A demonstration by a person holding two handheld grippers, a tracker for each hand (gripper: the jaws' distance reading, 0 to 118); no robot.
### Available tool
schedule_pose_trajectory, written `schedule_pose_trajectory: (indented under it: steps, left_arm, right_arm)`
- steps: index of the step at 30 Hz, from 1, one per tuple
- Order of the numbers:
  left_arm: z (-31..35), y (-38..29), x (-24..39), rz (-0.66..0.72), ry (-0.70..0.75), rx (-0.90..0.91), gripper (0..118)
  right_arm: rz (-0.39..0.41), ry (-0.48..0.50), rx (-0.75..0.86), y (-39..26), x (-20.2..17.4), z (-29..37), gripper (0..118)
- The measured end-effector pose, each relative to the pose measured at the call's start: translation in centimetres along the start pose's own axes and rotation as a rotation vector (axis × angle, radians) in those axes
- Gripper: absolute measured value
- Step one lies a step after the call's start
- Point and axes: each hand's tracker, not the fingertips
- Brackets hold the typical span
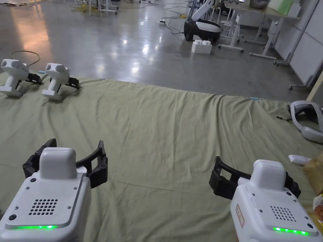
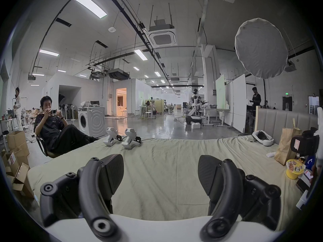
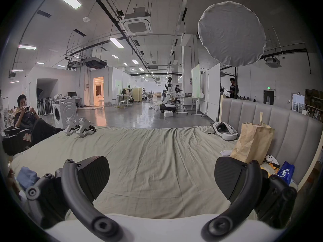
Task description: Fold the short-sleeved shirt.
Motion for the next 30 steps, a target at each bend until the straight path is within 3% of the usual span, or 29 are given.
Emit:
schedule_pose_trajectory:
  steps: [6, 11, 17, 21, 25, 30]
  left_arm:
    - [-0.4, 0.1, 0.2, -0.023, -0.041, -0.004, 100]
    - [-0.4, -0.1, 0.6, -0.023, -0.072, -0.026, 100]
    - [-0.5, -0.8, 0.8, -0.044, -0.1, -0.062, 100]
    - [-0.4, -1.2, 0.9, -0.041, -0.102, -0.075, 100]
    - [-0.4, -1.4, 0.8, -0.02, -0.107, -0.088, 100]
    - [-0.4, -1.4, 0.7, -0.013, -0.108, -0.098, 100]
  right_arm:
    - [-0.119, 0.165, -0.018, 0.7, 0.4, -0.4, 118]
    - [-0.218, 0.089, -0.089, 1.2, -0.2, -1.3, 118]
    - [-0.206, 0.004, -0.159, 1.7, -1.1, -1.9, 118]
    - [-0.158, 0.07, -0.139, 1.9, -1.6, -1.3, 118]
    - [-0.191, 0.127, -0.125, 2.2, -1.8, -0.9, 118]
    - [-0.248, 0.095, -0.179, 2.7, -1.6, -1.5, 118]
